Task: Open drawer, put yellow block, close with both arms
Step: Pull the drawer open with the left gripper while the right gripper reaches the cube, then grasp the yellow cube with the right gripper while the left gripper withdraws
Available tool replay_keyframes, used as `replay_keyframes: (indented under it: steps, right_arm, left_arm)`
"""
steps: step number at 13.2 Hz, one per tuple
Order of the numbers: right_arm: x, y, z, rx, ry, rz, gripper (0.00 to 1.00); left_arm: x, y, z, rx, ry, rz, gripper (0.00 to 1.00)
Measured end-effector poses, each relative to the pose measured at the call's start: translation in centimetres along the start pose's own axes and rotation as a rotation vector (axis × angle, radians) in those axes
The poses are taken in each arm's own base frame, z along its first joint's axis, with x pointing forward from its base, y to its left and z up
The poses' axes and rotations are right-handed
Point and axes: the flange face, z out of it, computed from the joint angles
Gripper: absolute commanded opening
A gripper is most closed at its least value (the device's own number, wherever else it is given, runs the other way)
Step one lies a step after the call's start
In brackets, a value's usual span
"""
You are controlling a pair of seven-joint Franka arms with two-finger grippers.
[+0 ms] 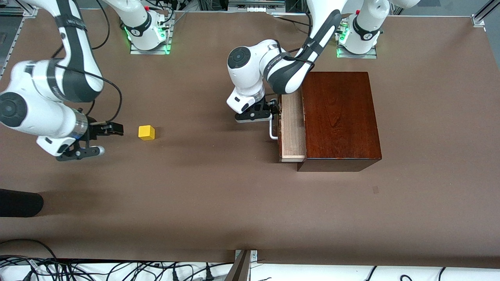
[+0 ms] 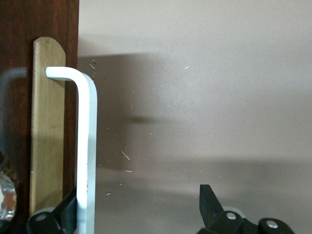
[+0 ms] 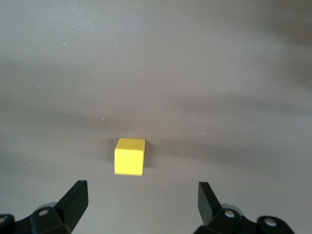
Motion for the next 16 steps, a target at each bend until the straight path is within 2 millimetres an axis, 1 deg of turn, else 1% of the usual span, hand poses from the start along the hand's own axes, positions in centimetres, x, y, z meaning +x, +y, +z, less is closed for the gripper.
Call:
replay_keyframes:
  steps: [2,4,5,7,8,9,11,12,13,15,16]
  right_arm:
    - [-0.3,-0.4,3.6,0.035,0.022,0.02,1.0]
    - [-0.7,-1.8,6.8,0.062,0.063,0.039,1.0]
    - [-1.2,-2.7,8.7,0.058,0.088,0.045,1.0]
    - [-2.8,-4.1,12.5,0.044,0.12,0.048,1.0]
    - [-3.5,-4.3,13.8,0.041,0.116,0.047,1.0]
    - [-3.8,-4.3,14.3,0.039,0.11,0.048,1.0]
    - [-4.0,-4.2,14.6,0.039,0.104,0.05,1.0]
    - [-4.1,-4.2,14.7,0.039,0.102,0.051,1.0]
    - [-4.3,-4.1,14.9,0.039,0.096,0.052,1.0]
    - [-5.2,-4.0,16.1,0.039,0.068,0.056,0.96]
    - [-5.7,-4.0,16.7,0.039,0.055,0.057,0.91]
  left_arm:
    - [0.0,0.0,0.0,0.001,-0.001,-0.006,1.0]
    - [0.1,0.3,-0.4,-0.011,0.002,-0.009,1.0]
    - [0.2,0.9,-1.1,-0.035,0.01,-0.01,1.0]
    - [0.6,1.1,-2.4,-0.038,0.013,-0.018,1.0]
    - [0.8,1.1,-3.0,-0.034,0.013,-0.022,1.0]
    - [0.9,1.1,-3.6,-0.027,0.009,-0.026,1.0]
    - [1.3,0.5,-5.0,0.015,-0.012,-0.036,1.0]
    - [1.5,0.1,-6.1,0.037,-0.022,-0.031,1.0]
    - [1.8,-0.5,-7.6,0.057,-0.031,-0.009,1.0]
    - [2.6,-2.5,-10.7,0.08,-0.041,0.057,1.0]
    - [3.4,-3.9,-12.0,0.087,-0.046,0.09,1.0]
